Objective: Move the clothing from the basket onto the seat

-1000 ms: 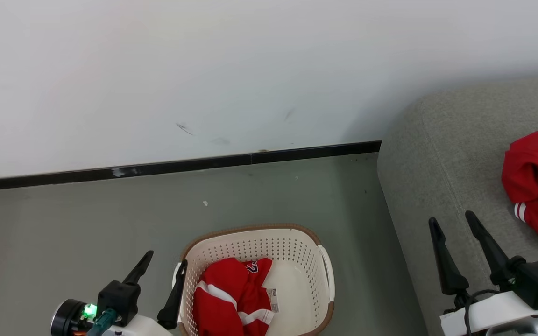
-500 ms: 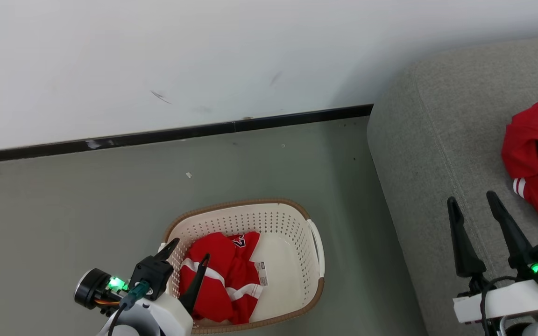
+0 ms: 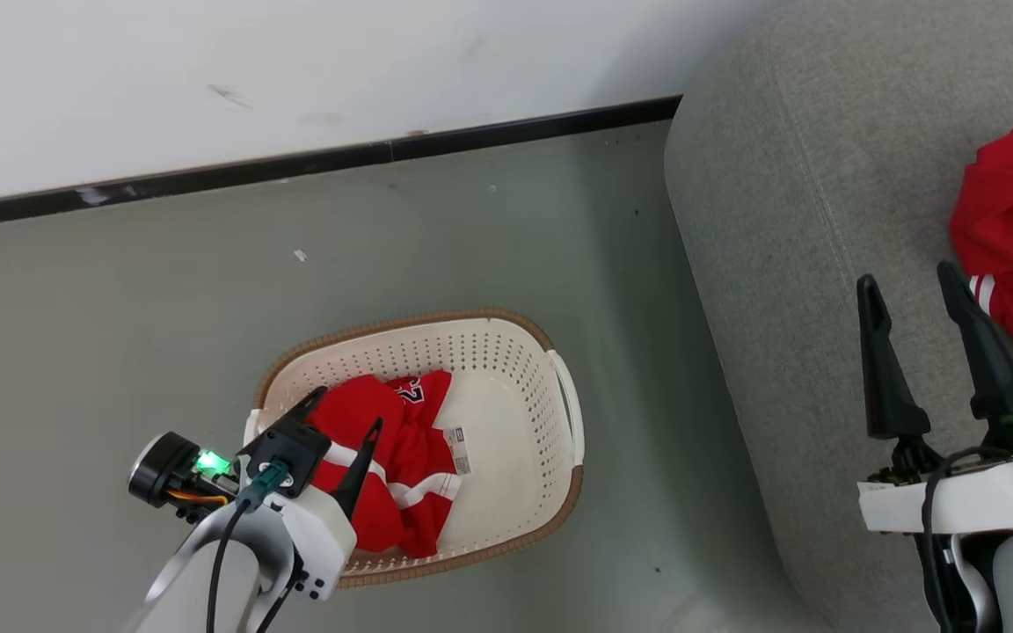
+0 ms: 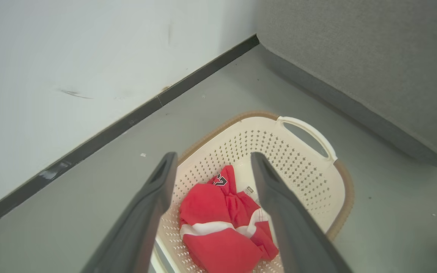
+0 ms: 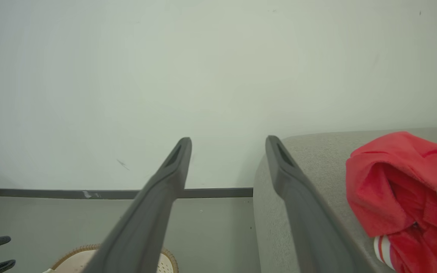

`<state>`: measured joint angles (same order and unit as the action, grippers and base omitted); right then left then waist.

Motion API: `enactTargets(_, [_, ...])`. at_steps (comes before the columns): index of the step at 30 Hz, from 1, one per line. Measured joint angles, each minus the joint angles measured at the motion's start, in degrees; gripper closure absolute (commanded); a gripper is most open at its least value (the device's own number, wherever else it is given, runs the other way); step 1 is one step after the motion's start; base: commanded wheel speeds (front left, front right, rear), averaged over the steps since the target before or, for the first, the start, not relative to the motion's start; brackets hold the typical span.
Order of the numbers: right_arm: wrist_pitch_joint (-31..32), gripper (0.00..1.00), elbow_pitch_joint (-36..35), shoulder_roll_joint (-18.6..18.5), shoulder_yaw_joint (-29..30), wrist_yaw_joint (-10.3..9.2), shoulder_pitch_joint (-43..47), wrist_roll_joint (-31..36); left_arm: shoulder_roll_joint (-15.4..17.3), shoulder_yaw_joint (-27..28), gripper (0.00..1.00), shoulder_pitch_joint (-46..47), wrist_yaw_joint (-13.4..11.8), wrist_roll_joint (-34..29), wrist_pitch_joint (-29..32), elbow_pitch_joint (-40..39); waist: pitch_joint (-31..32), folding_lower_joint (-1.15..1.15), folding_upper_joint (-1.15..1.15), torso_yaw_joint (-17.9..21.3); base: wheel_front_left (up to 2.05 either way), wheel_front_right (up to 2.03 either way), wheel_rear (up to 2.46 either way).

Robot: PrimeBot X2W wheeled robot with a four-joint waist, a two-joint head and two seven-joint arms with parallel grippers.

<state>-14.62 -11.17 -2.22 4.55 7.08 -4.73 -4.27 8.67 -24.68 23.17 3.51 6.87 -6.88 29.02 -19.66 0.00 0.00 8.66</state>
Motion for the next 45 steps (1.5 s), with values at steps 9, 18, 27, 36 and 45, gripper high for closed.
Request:
enactTargets(9, [0.0,0.00,-1.7,0.0,-0.4,0.00,-4.8,-1.4,1.5,-1.1,0.00,4.8,0.0,-3.2,0.3,4.7,-6.1,0.00,0.00,2.3,0.00,0.00,0.00])
enactTargets(18, [0.0,0.00,-2.8,0.0,-1.0,0.00,-8.6,-2.7,2.8,-3.6,0.00,8.6,0.3,-6.5,0.5,8.0,-11.2,0.00,0.00,4.5,0.00,0.00,0.00])
enactTargets(27, [0.0,0.00,-3.4,0.0,-1.5,0.00,-12.4,-4.3,4.5,-5.6,0.00,11.8,0.6,-9.6,1.3,11.8,-16.5,0.00,0.00,6.9,0.00,0.00,0.00])
enactTargets(36, [0.0,0.00,-3.8,-0.1,-2.4,0.00,-15.8,-5.9,6.3,-7.5,0.00,14.9,0.6,-12.8,1.8,15.0,-21.3,0.00,0.00,9.1,0.00,0.00,0.00])
enactTargets(45, [0.0,0.00,-3.7,-0.1,-3.5,0.00,-18.7,-7.7,6.3,-7.4,0.00,18.1,0.4,-13.2,1.8,16.8,-25.4,0.00,0.00,11.1,0.00,0.00,0.00])
